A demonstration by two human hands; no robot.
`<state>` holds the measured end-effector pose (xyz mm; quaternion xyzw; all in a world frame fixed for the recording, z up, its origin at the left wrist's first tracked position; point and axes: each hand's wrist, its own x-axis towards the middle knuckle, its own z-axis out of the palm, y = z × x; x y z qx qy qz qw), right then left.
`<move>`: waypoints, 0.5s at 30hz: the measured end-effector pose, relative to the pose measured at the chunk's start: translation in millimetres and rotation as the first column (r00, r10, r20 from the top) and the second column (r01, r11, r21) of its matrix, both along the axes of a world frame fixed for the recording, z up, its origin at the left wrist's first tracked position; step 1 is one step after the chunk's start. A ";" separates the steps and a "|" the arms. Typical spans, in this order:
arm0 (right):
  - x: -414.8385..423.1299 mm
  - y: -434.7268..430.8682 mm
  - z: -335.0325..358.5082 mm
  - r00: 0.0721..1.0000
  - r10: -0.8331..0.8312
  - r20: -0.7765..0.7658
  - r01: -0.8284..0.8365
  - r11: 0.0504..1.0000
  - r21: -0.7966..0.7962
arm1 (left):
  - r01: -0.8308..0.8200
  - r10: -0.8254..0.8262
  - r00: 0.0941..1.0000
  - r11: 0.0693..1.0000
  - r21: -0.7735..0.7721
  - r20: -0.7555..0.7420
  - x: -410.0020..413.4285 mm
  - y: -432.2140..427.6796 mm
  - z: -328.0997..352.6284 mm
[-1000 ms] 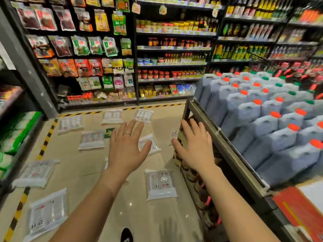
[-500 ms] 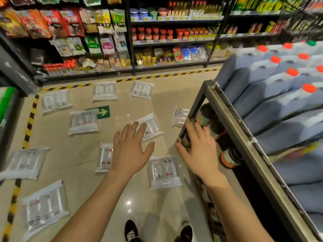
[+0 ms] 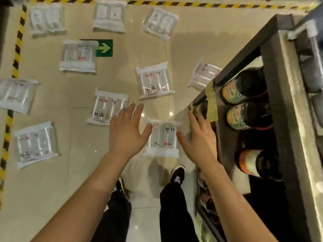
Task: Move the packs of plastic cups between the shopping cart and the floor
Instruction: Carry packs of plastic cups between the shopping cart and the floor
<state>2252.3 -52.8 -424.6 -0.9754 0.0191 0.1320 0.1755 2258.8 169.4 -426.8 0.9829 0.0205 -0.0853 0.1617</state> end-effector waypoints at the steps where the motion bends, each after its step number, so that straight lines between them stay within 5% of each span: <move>1: 8.2 -3.9 -18.1 1.000 -0.005 -0.019 0.006 1.000 0.009 | -0.022 0.022 1.000 1.000 -0.001 -0.019 3.7 -3.2 -20.9; 8: 30.4 -15.4 -197.6 0.977 -0.086 -0.197 0.110 0.987 0.113 | -0.071 0.065 0.990 0.997 -0.042 -0.128 19.5 -13.1 -199.2; 15: 28.5 -20.4 -396.2 0.947 -0.100 -0.304 0.107 0.994 0.007 | -0.115 0.102 0.985 0.990 -0.086 -0.142 25.8 4.4 -394.2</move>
